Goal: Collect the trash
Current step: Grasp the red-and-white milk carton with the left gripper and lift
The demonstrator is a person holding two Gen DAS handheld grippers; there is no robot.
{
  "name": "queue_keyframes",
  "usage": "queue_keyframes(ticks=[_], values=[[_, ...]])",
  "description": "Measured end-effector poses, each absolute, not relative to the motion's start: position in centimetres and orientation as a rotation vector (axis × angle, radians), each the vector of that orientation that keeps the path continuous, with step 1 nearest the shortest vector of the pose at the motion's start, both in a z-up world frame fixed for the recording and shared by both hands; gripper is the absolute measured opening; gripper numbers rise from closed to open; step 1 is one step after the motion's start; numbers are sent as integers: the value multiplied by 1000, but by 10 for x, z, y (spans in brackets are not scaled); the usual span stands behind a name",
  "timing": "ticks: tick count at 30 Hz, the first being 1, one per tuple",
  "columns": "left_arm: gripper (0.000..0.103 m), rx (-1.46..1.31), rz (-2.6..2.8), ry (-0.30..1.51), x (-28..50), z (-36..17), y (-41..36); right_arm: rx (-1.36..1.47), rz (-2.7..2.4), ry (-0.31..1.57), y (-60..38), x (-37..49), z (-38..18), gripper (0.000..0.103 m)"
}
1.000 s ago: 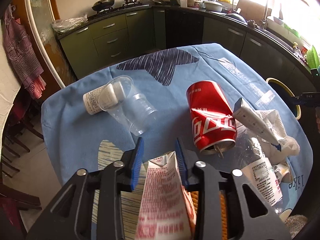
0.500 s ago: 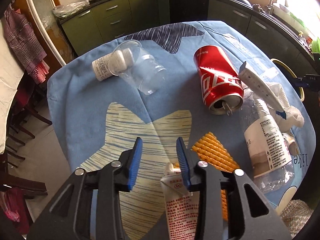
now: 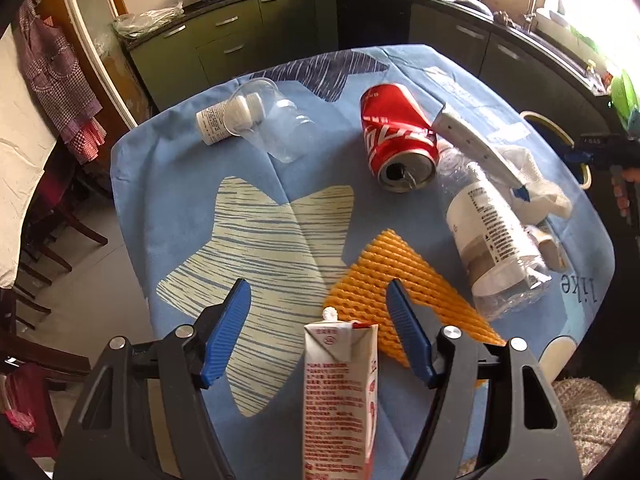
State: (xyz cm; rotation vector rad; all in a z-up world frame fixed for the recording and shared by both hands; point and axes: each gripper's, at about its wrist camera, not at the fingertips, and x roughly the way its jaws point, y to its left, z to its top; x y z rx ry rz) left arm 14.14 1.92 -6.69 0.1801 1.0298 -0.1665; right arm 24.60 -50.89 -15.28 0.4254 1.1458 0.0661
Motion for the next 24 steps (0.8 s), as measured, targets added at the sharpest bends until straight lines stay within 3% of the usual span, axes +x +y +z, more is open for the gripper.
queue_keyframes(ticks=[10, 17, 20, 22, 24], values=[[67, 219, -69, 1107, 121, -83, 38, 434, 72, 1144, -513, 243, -154, 45], [78, 296, -37, 1188, 122, -108, 47, 437, 84, 1149, -509, 244, -155, 45], [78, 297, -61, 1227, 126, -120, 50, 431, 90, 1152, -505, 244, -155, 45], [71, 295, -73, 1249, 129, -127, 53, 427, 93, 1155, -504, 245, -155, 45], [54, 276, -103, 1263, 130, -130, 55, 426, 94, 1154, -502, 245, -154, 45]])
